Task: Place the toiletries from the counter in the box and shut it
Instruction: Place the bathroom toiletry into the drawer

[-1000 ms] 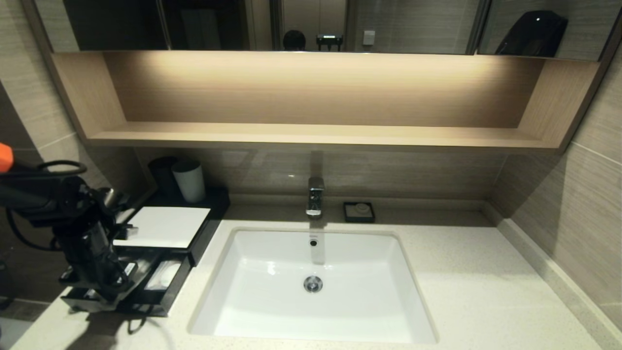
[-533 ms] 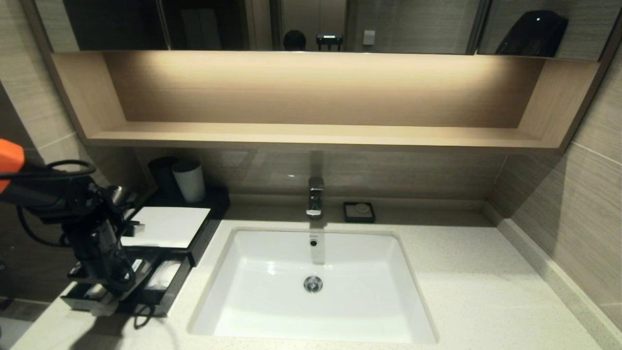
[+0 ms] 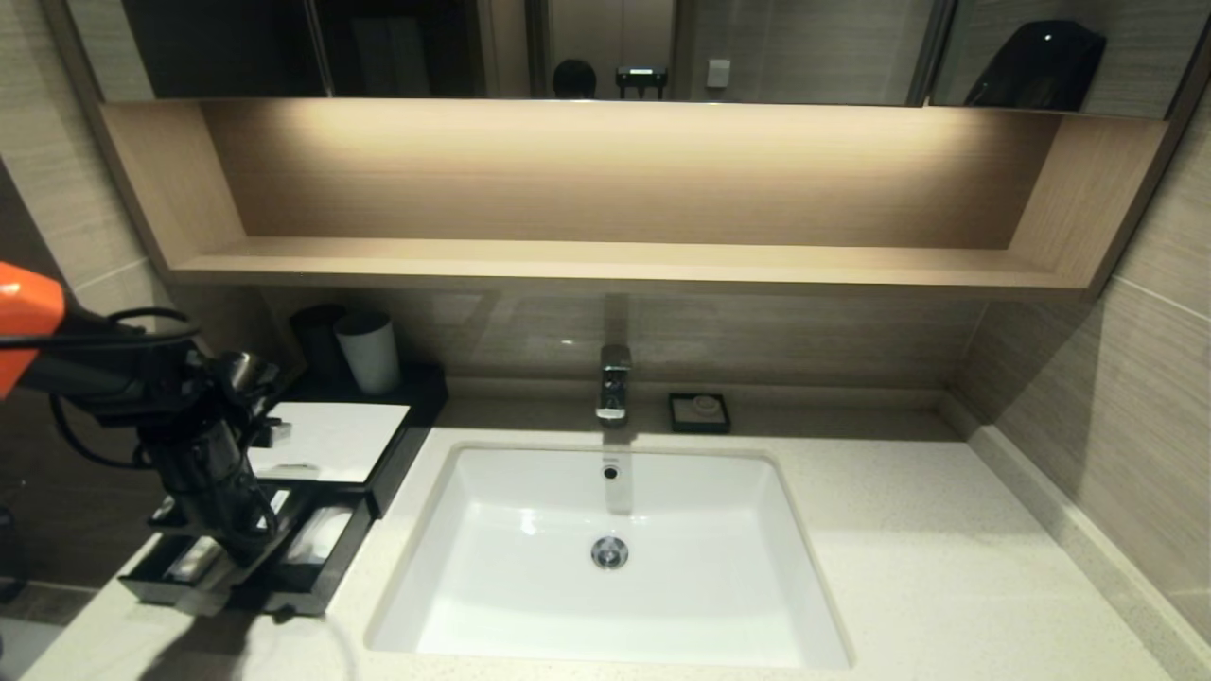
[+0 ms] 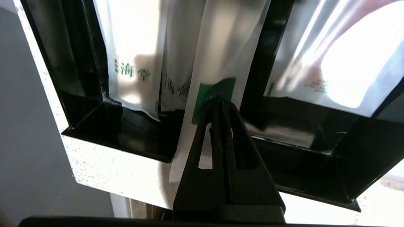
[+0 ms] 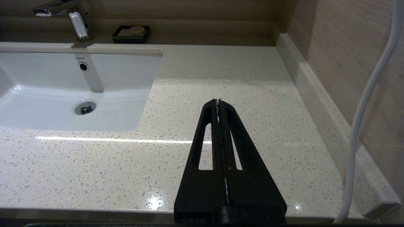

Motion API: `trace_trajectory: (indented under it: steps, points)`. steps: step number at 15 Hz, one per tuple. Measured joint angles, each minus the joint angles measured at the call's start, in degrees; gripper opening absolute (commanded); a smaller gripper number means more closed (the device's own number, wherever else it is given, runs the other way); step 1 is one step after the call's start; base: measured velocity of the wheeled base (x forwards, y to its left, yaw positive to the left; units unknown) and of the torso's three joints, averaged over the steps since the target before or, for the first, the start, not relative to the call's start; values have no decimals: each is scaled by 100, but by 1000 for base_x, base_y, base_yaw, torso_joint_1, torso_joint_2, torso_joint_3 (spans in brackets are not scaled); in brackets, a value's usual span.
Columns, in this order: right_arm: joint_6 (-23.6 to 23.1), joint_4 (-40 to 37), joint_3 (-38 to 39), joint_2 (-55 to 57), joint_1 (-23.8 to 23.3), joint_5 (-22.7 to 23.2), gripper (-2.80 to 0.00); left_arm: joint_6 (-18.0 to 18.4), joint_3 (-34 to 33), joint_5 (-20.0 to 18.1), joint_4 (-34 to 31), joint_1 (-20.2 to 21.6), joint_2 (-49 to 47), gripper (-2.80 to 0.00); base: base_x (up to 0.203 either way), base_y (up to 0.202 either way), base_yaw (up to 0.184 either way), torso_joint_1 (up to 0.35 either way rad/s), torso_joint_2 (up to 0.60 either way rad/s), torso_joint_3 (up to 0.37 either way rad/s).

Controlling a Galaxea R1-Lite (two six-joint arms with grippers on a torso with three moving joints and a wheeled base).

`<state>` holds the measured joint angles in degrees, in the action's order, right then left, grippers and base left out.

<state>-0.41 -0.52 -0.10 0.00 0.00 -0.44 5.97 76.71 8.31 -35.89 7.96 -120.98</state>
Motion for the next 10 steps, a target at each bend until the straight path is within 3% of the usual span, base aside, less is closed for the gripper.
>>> trace_trajectory:
  steps: [5, 10]
  points:
    - [1, 0, 0, 0, 0, -2, -280, 30, 36, 52, -29, 2, 72, -280, 0, 0, 0, 0, 0, 0]
    - [1, 0, 0, 0, 0, 0, -280, 59, 8, 139, -445, 13, 243, -280, 0, 0, 0, 0, 0, 0]
